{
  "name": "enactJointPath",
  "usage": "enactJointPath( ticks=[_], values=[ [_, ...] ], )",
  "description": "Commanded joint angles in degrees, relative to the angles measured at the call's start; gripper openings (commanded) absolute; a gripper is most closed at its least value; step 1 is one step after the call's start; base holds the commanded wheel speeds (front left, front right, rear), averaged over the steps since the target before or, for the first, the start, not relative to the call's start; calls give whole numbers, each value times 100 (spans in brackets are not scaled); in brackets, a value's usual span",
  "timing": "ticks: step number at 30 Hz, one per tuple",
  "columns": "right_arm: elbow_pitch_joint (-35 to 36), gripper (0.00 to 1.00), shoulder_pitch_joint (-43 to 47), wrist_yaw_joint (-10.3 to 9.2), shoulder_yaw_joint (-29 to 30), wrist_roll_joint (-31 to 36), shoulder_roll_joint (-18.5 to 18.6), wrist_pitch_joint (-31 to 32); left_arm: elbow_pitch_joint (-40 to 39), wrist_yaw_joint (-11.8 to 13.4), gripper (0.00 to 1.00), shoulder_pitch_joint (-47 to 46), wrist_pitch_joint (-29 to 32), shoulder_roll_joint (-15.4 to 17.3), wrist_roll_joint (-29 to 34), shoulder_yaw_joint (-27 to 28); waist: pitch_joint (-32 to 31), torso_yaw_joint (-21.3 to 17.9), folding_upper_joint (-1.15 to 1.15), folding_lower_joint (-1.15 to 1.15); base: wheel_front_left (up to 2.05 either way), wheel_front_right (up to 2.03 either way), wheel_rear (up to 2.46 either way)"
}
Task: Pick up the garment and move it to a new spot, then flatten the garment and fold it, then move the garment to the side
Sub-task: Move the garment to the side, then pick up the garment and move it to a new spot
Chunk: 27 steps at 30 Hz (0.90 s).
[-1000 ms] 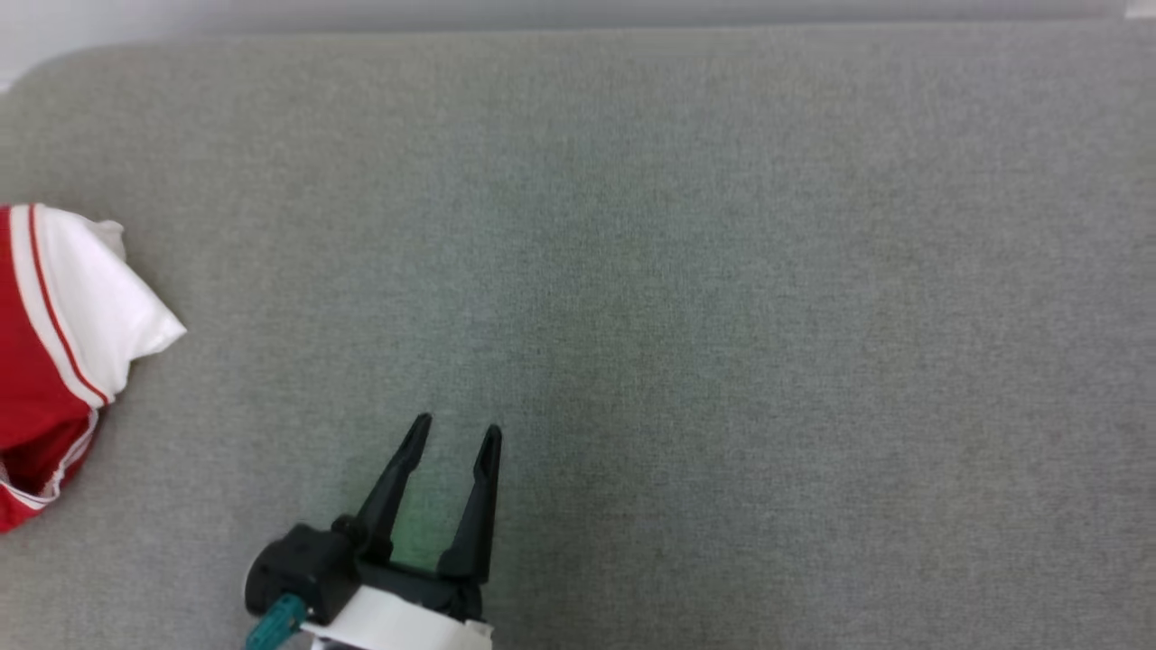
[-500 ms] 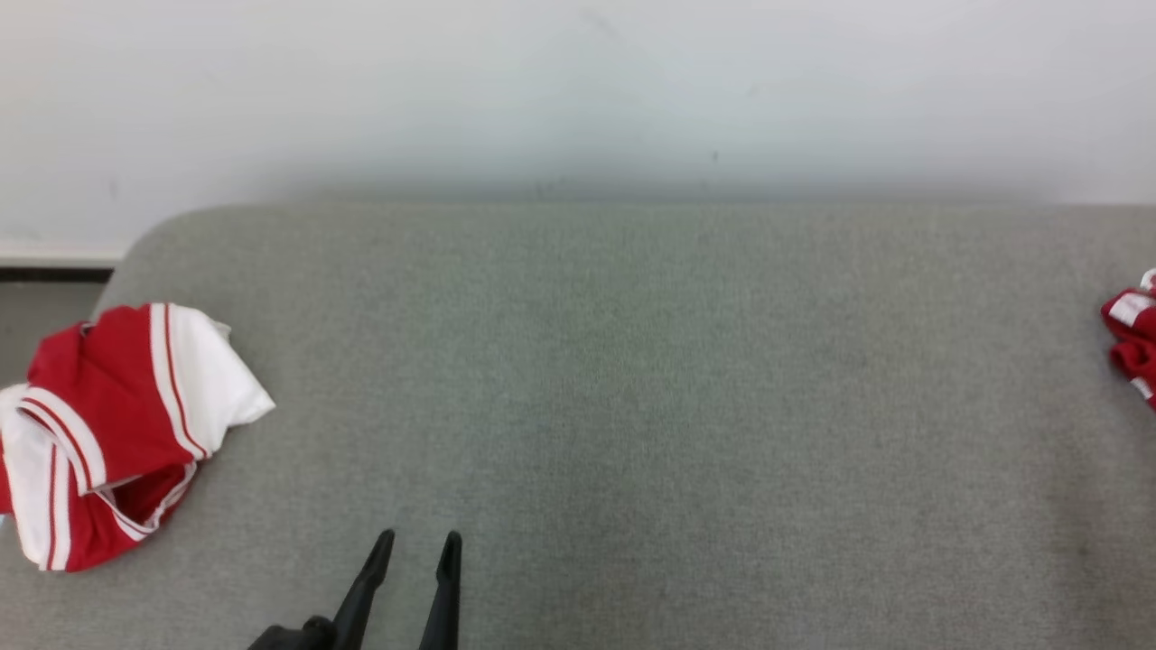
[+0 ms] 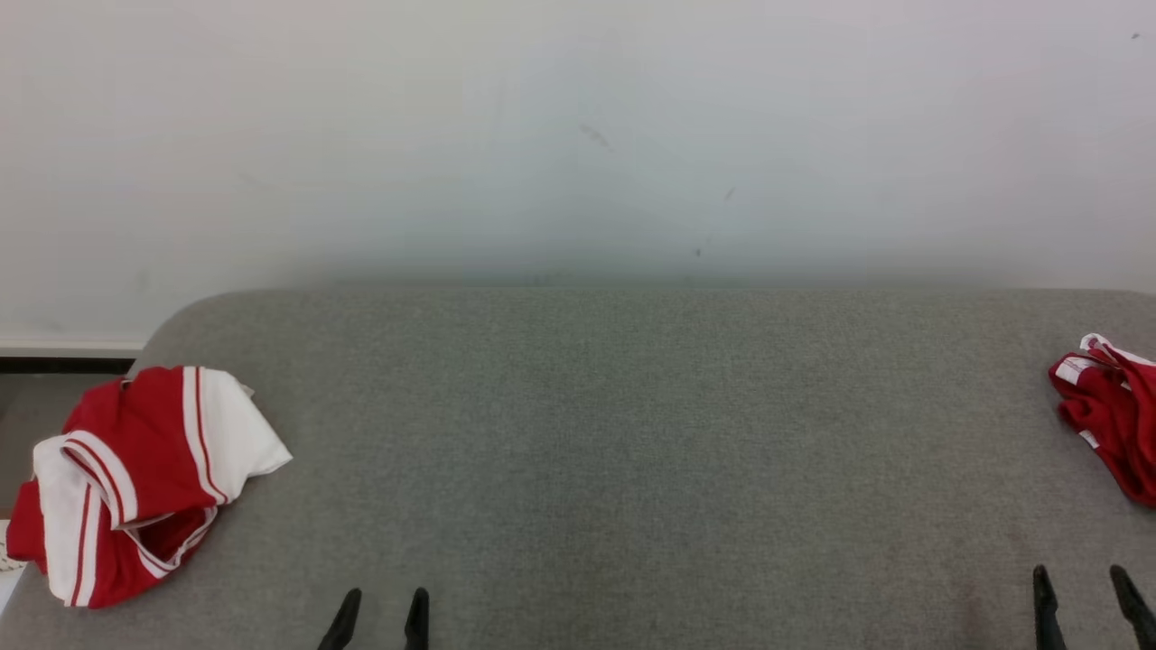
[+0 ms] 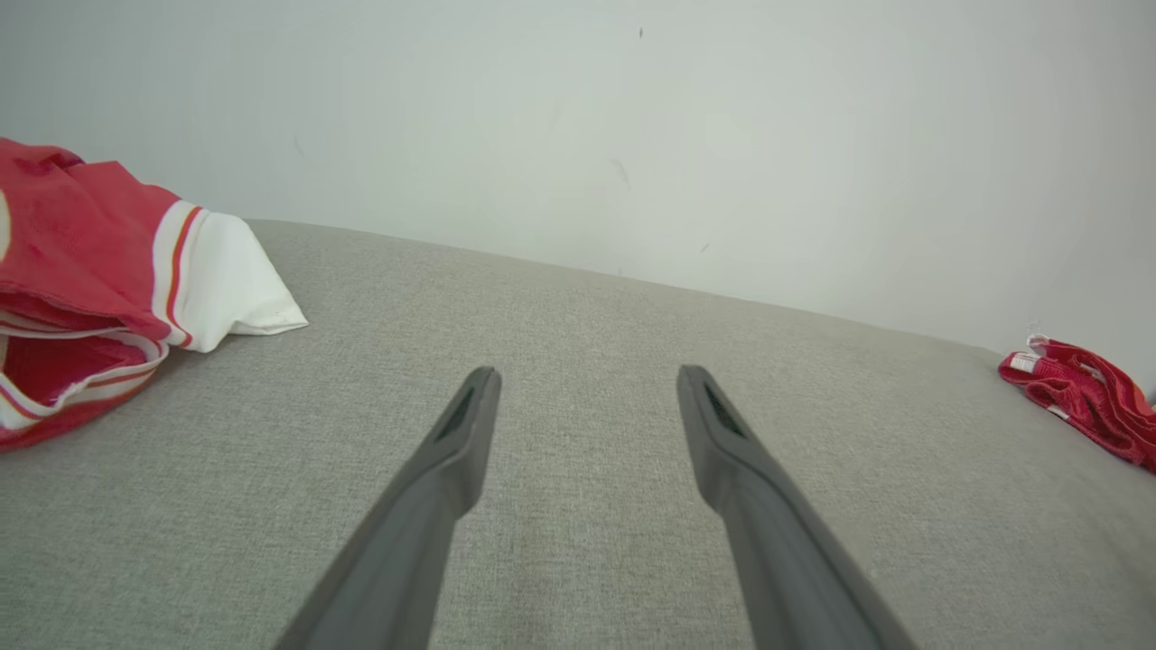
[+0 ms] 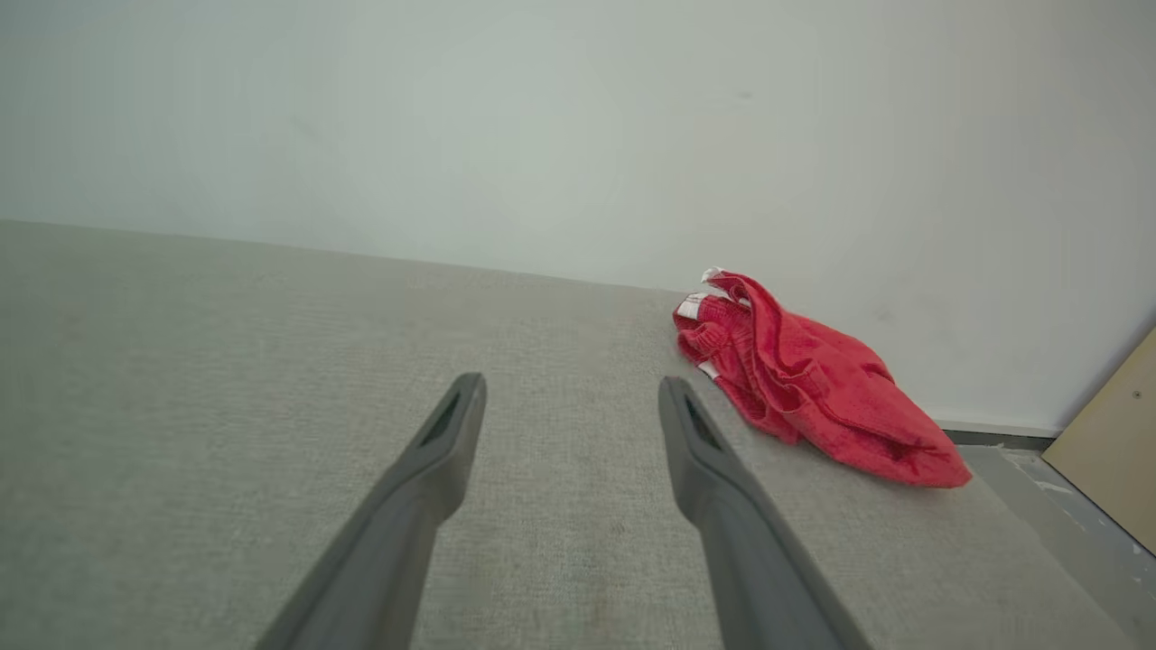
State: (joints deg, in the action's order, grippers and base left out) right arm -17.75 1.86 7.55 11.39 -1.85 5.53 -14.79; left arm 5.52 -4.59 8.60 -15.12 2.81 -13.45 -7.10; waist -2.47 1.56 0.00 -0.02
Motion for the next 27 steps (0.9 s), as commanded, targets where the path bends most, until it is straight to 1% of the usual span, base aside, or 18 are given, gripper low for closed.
enactJointPath(
  ticks=[1, 7, 17, 23, 27],
  values=[
    [16, 100, 117, -15, -19, 7, -53, -44, 31, -21, 100, 71, -3, 19, 98, 27, -25, -29, 0, 2, 0, 0, 0],
    [114, 100, 472, -15, -226, -11, -231, -37, 192, -52, 100, 136, -3, 19, 201, 114, -101, -132, 0, 2, 0, 0, 0],
    [111, 100, 539, -15, -470, -270, -257, -39, 322, -99, 100, 101, -3, 19, 273, 208, -112, -239, 0, 2, 0, 0, 0],
    [115, 100, 562, -15, -483, -256, -258, -40, 329, -107, 100, 104, -3, 19, 233, 216, -124, -212, 0, 2, 0, 0, 0],
    [125, 100, 586, -15, -530, -272, -258, -40, 332, -87, 100, 80, -3, 20, 198, 171, -133, -101, 0, 2, 0, 0, 0]
  ],
)
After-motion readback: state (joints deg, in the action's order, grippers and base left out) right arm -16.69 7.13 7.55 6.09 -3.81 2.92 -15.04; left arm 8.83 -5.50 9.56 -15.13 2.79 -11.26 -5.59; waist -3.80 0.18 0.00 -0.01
